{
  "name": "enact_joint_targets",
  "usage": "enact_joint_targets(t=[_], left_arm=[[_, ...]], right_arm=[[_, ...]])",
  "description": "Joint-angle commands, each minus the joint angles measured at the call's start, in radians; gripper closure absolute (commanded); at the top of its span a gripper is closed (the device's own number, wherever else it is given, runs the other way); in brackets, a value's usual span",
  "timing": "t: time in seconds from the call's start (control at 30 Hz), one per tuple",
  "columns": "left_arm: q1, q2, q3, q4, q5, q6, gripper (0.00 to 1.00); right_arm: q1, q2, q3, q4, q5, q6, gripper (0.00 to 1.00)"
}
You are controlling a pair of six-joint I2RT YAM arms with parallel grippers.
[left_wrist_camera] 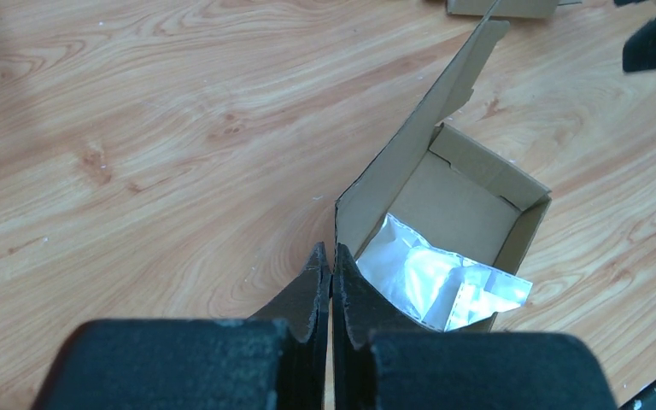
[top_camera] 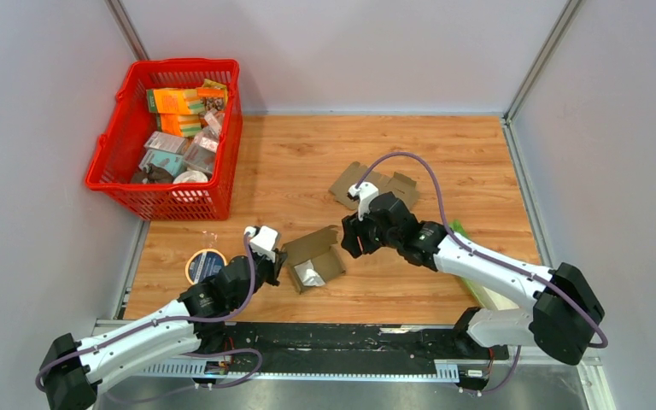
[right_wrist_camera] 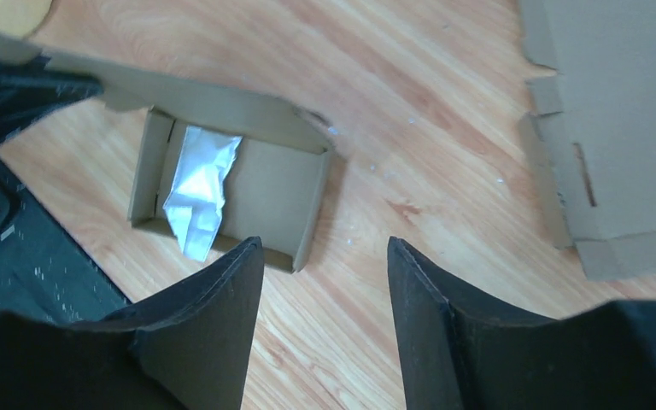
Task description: Fold the paper box
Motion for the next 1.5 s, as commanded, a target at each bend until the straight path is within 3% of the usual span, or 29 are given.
enact_joint_targets(t=[0.0, 0.1, 0.23, 0.37, 0.53, 0.6, 0.7, 0.73, 0.83, 1.1, 1.47], left_arm=[[-0.002, -0.013, 0.019, 0.034, 0.035, 0.037, 1.0], [-0.002, -0.013, 0.024, 0.026, 0.025, 0.04, 1.0], [-0.002, -0.003, 0.016, 0.045, 0.042, 0.04, 1.0], [-0.002, 0.007, 0.021, 0.043, 0.039, 0.04, 1.0], [-0.002, 0.003, 0.025, 0.034, 0.035, 0.034, 1.0], [-0.002, 0.004, 0.024, 0.028, 0.035, 0.032, 1.0], [-0.002, 0.004, 0.021, 0.031, 0.035, 0.025, 1.0], [-0.002, 0.004, 0.021, 0.029, 0.032, 0.023, 1.0], [-0.002, 0.003, 0.021, 0.025, 0.036, 0.02, 1.0], [-0.002, 0.006, 0.022, 0.025, 0.032, 0.019, 1.0], [-0.002, -0.002, 0.019, 0.023, 0.027, 0.016, 1.0]], right_arm=[[0.013, 0.014, -0.005, 0.104, -0.109, -0.115, 0.43], [0.012, 0.073, 0.034, 0.056, -0.108, -0.096, 0.49], [0.013, 0.051, -0.04, 0.099, -0.026, -0.061, 0.36], [0.022, 0.056, 0.001, 0.029, -0.039, -0.063, 0.39], [0.252, 0.028, 0.0, 0.042, 0.014, 0.006, 0.42], [0.294, 0.062, -0.003, 0.113, -0.053, 0.064, 0.45], [0.315, 0.161, 0.006, 0.194, -0.113, 0.118, 0.67], [0.317, 0.189, 0.029, 0.197, -0.115, 0.123, 0.81], [0.317, 0.292, 0.095, 0.179, -0.102, 0.115, 0.98], [0.324, 0.399, 0.163, 0.165, -0.056, 0.065, 1.0], [0.349, 0.447, 0.114, 0.174, 0.013, 0.062, 1.0]])
